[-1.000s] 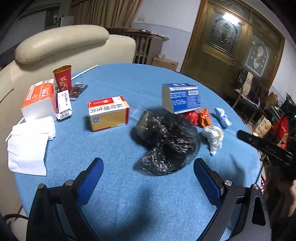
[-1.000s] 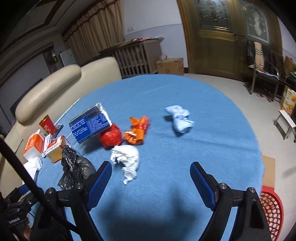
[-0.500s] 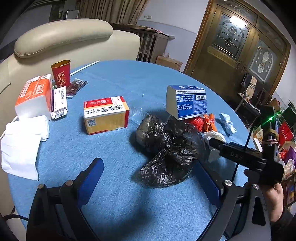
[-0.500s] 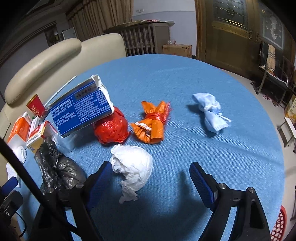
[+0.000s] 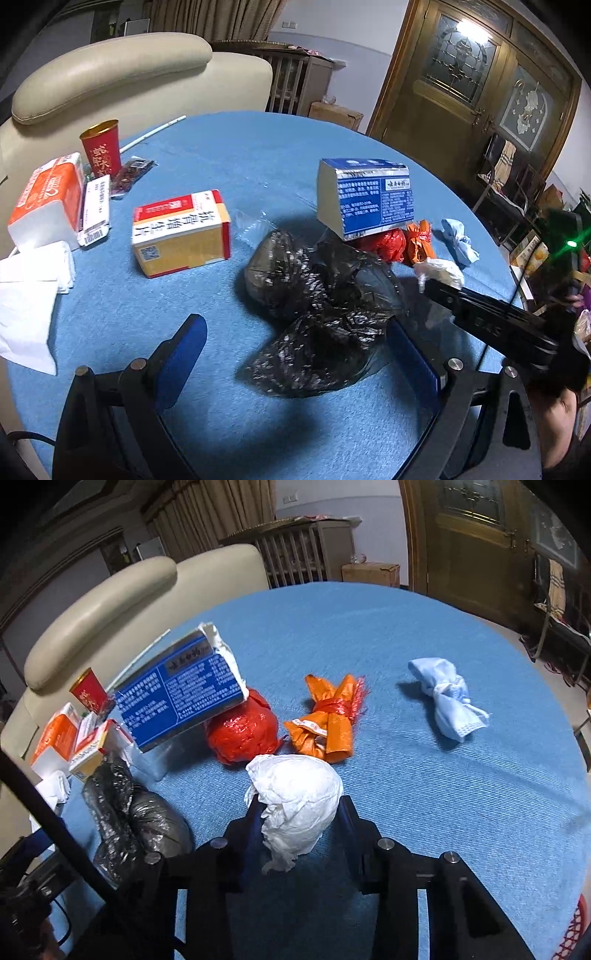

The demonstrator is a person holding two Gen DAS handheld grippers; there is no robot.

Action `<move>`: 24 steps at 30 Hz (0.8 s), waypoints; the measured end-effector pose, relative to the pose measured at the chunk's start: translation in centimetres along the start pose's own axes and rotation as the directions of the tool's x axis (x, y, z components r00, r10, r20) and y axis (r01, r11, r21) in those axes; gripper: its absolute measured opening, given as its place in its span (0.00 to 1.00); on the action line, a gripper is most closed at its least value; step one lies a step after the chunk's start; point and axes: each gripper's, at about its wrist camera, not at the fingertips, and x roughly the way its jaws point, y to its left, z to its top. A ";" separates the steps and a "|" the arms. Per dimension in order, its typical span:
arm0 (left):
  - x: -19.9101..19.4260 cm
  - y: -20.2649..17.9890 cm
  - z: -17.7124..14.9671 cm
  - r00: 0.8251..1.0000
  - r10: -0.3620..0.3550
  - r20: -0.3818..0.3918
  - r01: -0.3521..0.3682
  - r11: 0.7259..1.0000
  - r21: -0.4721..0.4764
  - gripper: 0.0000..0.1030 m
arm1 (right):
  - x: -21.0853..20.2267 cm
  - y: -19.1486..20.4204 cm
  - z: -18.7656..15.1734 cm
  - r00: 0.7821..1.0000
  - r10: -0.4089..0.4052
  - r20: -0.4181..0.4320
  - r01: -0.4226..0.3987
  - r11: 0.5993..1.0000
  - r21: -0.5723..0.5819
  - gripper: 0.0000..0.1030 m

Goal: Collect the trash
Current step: 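Grasp the white tissue with the right tool while the left tool grasps the black bag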

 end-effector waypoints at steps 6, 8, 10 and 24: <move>1.9 -1.3 0.7 0.999 -0.004 -0.038 0.003 1.000 -0.025 0.95 | -2.7 -0.7 -1.0 0.999 0.014 0.038 -0.014 1.000 0.018 0.40; 2.8 -1.7 0.9 0.999 0.016 -0.051 -0.017 1.000 -0.019 0.95 | -3.5 -0.8 -1.4 0.999 0.020 0.046 -0.021 1.000 0.023 0.40; 3.8 -2.0 1.0 0.997 0.038 -0.064 -0.039 0.999 -0.019 0.95 | -4.2 -0.9 -1.9 0.998 0.024 0.053 -0.026 0.999 0.030 0.40; 4.4 -0.9 0.1 0.994 -0.003 -0.113 -0.001 0.999 -0.038 0.44 | -6.7 -1.4 -3.8 0.996 0.050 0.071 -0.054 0.997 0.056 0.40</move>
